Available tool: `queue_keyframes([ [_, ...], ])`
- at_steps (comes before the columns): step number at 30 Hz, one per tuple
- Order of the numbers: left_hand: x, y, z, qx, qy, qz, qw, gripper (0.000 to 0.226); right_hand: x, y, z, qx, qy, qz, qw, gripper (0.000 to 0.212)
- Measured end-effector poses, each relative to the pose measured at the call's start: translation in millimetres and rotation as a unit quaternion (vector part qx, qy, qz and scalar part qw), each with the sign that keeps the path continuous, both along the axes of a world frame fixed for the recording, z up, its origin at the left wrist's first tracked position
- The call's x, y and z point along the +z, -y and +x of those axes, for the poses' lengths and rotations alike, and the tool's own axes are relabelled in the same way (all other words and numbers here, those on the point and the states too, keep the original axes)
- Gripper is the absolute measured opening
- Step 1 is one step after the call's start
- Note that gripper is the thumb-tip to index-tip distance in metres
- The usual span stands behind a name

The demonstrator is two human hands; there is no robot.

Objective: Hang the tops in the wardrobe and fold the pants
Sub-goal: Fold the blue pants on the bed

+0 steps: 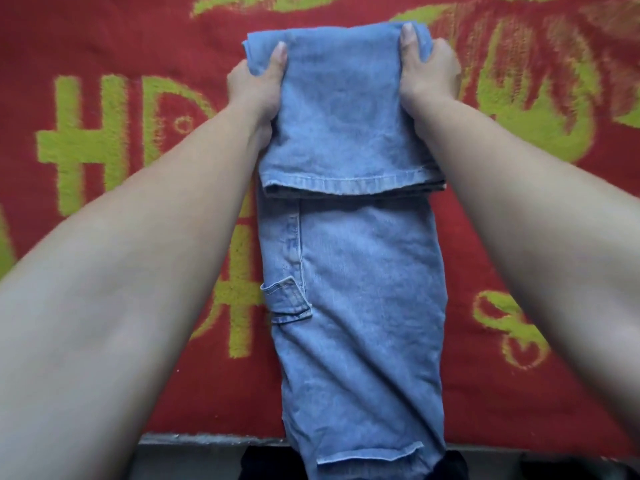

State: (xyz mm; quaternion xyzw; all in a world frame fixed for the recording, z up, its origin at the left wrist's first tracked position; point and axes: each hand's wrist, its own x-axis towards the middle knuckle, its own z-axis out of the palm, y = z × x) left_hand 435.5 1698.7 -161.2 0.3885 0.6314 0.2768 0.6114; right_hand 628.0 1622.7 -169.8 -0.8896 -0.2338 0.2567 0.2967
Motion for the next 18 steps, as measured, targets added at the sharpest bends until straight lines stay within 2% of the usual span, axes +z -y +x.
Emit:
queue_keyframes([
  [3,1.4,-3.5,-2.7,-0.016,0.045,-0.031,0.998,0.032,1.7,-3.4,-4.0,-0.02,-0.018,0.013,1.0,0.043],
  [6,4.4,1.1,-8.2,-0.042,0.068,-0.028,0.996,0.033,11.1,-3.2,0.2,-0.044,-0.155,0.037,0.986,0.05],
  [9,11.7,8.7,-7.0,-0.04,0.087,-0.032,0.995,0.024,32.9,-2.5,10.4,-0.026,-0.297,0.011,0.955,0.061],
  [10,16.3,9.3,-7.5,-0.037,0.084,-0.048,0.995,0.022,40.5,-1.2,13.0,-0.017,-0.322,-0.002,0.947,0.058],
  [13,37.5,12.7,-15.4,-0.045,0.06,-0.092,0.993,0.026,59.5,10.4,18.5,-0.002,-0.362,0.005,0.932,0.014],
  [14,44.1,14.9,-19.2,-0.043,0.055,-0.086,0.994,0.027,66.0,16.6,18.1,-0.003,-0.377,0.021,0.926,0.007],
  [16,58.7,21.3,-27.8,-0.05,0.03,-0.065,0.996,0.023,81.2,27.4,15.1,-0.01,-0.404,0.064,0.913,0.009],
  [18,74.2,29.1,-38.9,-0.058,0.013,-0.056,0.997,0.028,98.7,35.1,11.6,0.019,-0.394,0.093,0.914,0.02],
])
